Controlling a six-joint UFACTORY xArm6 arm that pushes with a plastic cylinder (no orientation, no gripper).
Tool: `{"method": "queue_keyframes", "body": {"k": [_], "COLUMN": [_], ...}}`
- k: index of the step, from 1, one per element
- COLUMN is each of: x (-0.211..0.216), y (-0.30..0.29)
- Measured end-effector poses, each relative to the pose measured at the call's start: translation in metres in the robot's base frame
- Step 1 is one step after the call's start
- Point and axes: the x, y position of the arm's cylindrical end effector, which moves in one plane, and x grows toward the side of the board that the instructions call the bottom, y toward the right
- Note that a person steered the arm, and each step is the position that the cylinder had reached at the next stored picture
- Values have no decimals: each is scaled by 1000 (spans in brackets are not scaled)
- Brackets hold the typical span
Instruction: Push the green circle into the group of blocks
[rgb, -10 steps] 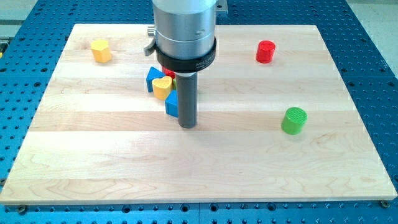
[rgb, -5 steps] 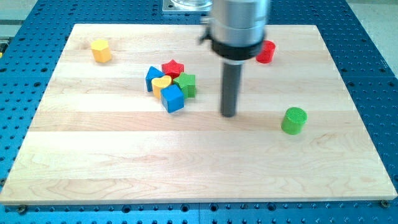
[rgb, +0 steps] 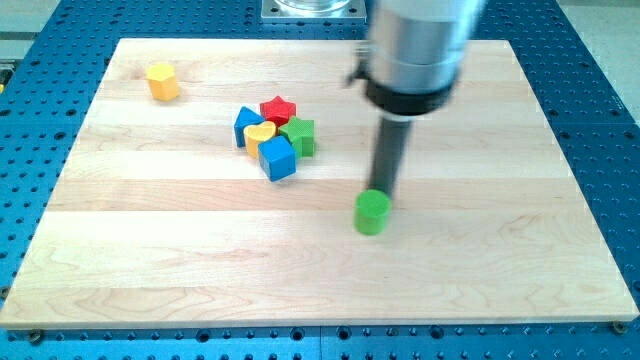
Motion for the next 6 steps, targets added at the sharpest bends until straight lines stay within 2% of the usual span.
{"method": "queue_keyframes", "body": {"k": [1, 2, 5, 6], "x": [19, 53, 18, 37], "y": [64, 50, -84, -124]}}
